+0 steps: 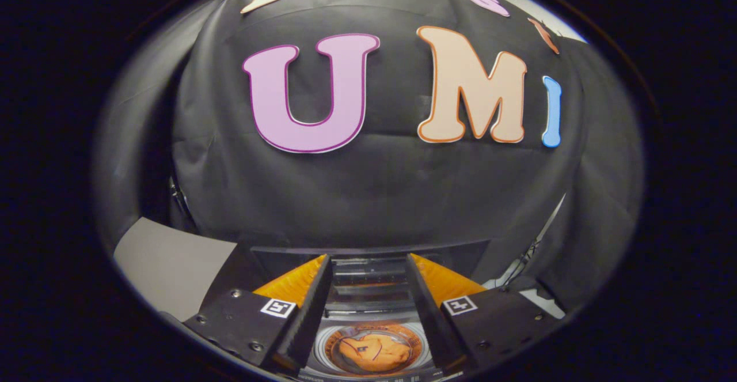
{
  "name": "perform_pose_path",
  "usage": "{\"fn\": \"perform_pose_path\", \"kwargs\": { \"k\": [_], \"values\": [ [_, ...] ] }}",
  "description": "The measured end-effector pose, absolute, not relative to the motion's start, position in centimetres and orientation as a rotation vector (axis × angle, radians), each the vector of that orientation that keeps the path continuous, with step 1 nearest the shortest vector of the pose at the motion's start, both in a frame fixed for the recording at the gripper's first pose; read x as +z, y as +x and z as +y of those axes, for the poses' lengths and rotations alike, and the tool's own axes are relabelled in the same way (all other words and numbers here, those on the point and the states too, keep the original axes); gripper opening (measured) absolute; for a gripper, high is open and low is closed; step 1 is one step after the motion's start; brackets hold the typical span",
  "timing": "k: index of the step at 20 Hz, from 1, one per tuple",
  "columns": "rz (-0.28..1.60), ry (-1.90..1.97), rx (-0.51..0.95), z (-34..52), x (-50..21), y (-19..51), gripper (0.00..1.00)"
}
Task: Put the clothes into the washing machine and then close the washing machine lid.
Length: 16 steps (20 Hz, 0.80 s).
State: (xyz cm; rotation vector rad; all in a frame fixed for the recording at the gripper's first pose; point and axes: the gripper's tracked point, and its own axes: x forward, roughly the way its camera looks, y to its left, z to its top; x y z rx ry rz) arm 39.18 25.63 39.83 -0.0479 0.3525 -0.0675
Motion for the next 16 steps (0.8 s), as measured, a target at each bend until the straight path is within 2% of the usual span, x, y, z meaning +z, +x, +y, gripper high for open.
{"fn": "perform_pose_path", "kwargs": {
  "k": [6, 16],
  "values": [
    [0.379, -0.085, -0.074, 26.8, 37.5, 43.9, 0.79],
    [0.392, -0.059, -0.075, 27.3, 35.4, 46.6, 0.80]
  ]
}}
